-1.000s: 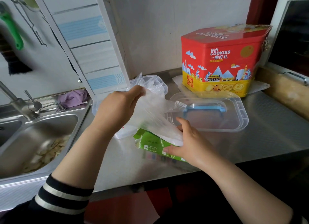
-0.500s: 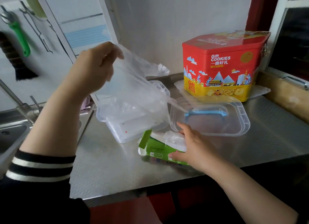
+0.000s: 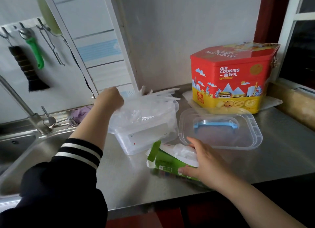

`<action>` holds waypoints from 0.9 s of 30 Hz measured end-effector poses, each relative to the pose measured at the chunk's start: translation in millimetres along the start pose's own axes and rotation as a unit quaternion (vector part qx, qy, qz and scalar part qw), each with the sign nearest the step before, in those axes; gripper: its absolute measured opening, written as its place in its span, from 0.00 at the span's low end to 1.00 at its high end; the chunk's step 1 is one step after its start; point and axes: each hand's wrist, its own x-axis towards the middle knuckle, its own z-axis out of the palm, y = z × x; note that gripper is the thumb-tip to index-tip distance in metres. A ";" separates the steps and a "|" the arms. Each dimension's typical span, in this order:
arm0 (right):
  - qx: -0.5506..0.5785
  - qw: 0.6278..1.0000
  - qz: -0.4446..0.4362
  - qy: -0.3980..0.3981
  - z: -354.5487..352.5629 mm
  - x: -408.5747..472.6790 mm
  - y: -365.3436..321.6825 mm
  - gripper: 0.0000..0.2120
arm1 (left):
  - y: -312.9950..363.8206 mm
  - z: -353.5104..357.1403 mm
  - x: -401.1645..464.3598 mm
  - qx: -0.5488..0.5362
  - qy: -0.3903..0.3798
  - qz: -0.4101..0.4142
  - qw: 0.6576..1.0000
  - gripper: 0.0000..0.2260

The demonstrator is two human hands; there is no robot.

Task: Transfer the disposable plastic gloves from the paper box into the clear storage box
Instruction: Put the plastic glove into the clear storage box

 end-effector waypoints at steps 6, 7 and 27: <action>-0.006 1.000 -0.009 0.003 0.0 -0.7 -0.3 0.47 | 1.6 25.3 -17.4 0.177 0.022 0.006 0.984 0.23; -0.005 1.000 -0.010 0.004 -0.1 -1.0 -0.5 0.47 | 2.4 25.8 -17.8 0.194 0.017 0.004 0.981 0.24; -0.023 0.999 -0.023 0.005 -0.3 -3.1 0.4 0.45 | 5.4 -13.7 -9.6 0.066 -0.195 0.265 0.942 0.19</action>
